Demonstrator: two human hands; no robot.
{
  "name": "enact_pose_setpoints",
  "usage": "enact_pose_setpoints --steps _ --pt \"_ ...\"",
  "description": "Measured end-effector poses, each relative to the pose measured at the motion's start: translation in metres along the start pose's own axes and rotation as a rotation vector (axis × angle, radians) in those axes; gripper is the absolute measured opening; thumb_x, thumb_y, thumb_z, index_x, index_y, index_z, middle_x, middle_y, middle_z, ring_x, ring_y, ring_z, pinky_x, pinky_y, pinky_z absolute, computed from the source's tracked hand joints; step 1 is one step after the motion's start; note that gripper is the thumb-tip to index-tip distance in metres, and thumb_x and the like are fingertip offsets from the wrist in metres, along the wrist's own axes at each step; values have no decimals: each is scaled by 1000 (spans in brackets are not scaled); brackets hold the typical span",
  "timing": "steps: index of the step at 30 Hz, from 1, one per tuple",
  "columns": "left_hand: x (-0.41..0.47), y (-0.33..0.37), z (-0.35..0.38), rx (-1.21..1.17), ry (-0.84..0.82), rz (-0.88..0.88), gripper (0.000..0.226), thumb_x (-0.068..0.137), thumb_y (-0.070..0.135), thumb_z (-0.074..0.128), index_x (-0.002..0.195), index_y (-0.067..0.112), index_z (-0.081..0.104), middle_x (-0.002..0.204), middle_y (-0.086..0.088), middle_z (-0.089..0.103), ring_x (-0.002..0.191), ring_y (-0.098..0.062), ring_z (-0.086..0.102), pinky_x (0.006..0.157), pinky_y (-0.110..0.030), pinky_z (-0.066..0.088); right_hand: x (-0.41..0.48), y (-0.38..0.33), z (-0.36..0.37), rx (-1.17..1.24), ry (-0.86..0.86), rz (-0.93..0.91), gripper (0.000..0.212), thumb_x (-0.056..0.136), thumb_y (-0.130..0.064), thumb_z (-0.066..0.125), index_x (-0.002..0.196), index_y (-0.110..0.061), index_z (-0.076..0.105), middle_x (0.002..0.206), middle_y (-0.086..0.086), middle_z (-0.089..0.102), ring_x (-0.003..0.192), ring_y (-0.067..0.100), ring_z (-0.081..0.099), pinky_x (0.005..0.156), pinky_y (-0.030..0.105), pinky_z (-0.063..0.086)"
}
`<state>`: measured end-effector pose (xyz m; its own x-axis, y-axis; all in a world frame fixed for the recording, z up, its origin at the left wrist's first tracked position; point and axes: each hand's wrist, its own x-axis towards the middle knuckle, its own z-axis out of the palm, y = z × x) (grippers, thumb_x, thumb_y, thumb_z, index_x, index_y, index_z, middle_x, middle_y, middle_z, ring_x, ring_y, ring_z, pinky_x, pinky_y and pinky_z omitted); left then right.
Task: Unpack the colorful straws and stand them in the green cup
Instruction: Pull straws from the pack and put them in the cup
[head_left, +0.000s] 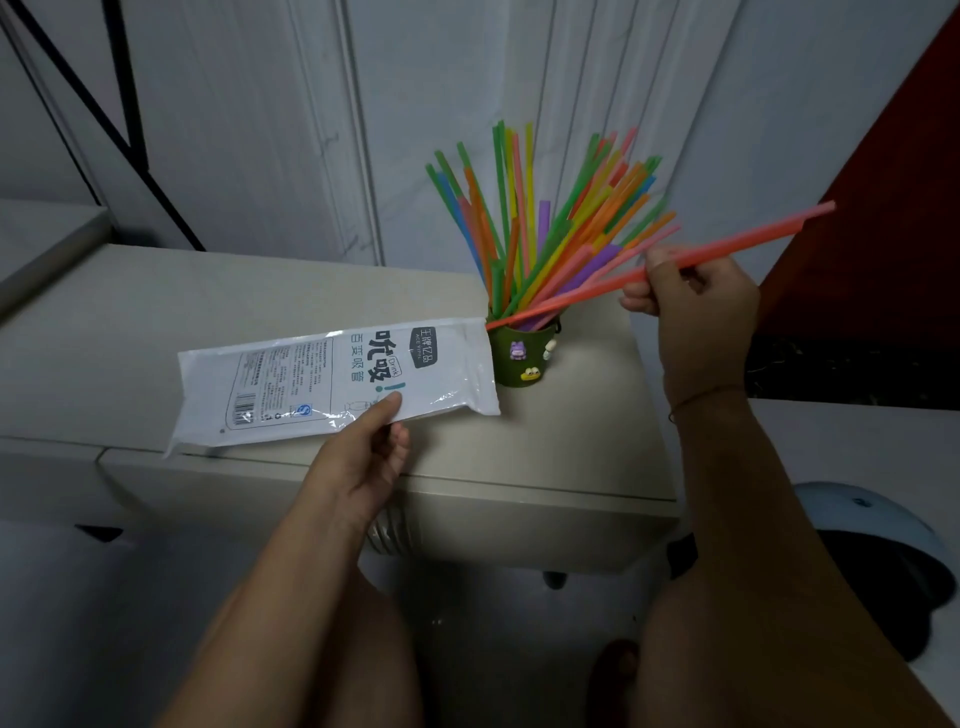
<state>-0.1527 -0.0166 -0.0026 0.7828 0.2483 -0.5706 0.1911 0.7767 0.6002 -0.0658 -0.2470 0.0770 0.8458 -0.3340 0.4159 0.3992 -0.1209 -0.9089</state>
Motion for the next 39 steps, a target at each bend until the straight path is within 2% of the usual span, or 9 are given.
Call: enact_pose_setpoints --steps 7,10,16,23,27,31,33,35,39 --pt "2 2 -3 -16 2 -1 16 86 2 63 80 17 62 57 8 66 54 -2 55 44 -10 47 13 -6 -13 -9 63 -57 11 90 -10 57 91 0 61 49 -8 62 50 8 63 57 22 56" --pt "3 1 -3 -20 -3 -13 16 87 2 62 80 16 61 54 8 65 46 -1 54 44 -9 47 16 -8 -16 -19 70 -74 12 89 -10 57 91 1 61 52 -7 60 50 8 63 56 22 56" --pt "2 1 -2 -26 3 -19 16 86 1 63 79 15 62 54 7 65 48 -1 53 44 -10 47 13 4 6 -166 -151 -36 9 90 -10 57 90 -2 61 64 4 61 50 3 62 58 21 56" --pt "2 2 -2 -33 8 -23 15 85 1 63 80 15 62 57 5 66 63 -5 52 43 -11 48 5 28 38 -295 -272 33 13 88 -14 59 86 -1 64 58 0 57 44 0 56 53 16 51" --pt "1 2 -2 -21 8 -41 15 84 2 65 81 16 63 59 5 67 59 -4 54 43 -11 48 4 37 44 -408 -329 41 17 87 -17 61 73 -8 60 55 -1 52 46 3 52 54 15 45" --pt "2 2 -3 -30 8 -46 15 84 2 65 79 16 63 59 5 67 63 -5 53 42 -11 47 -1 39 40 -235 -349 147 15 85 -12 64 71 -13 58 55 4 56 43 4 54 51 21 51" --pt "2 3 -3 -25 5 -46 15 84 2 64 79 16 63 60 5 66 62 -5 52 42 -11 47 -4 37 36 -147 -330 179 5 84 -11 65 85 -9 60 59 7 57 44 4 54 48 18 51" --pt "1 2 -3 -15 2 -47 15 84 2 65 79 16 63 60 5 66 59 -4 53 42 -11 47 -6 38 31 -142 -308 166 11 85 -13 65 93 -8 61 63 9 59 48 9 56 49 19 50" --pt "-2 0 0 -7 -8 -50 15 84 2 65 80 16 64 60 5 67 54 -3 55 43 -12 47 -6 42 30 -140 -300 142 6 89 -8 57 88 -10 63 62 7 60 49 12 56 51 22 49"
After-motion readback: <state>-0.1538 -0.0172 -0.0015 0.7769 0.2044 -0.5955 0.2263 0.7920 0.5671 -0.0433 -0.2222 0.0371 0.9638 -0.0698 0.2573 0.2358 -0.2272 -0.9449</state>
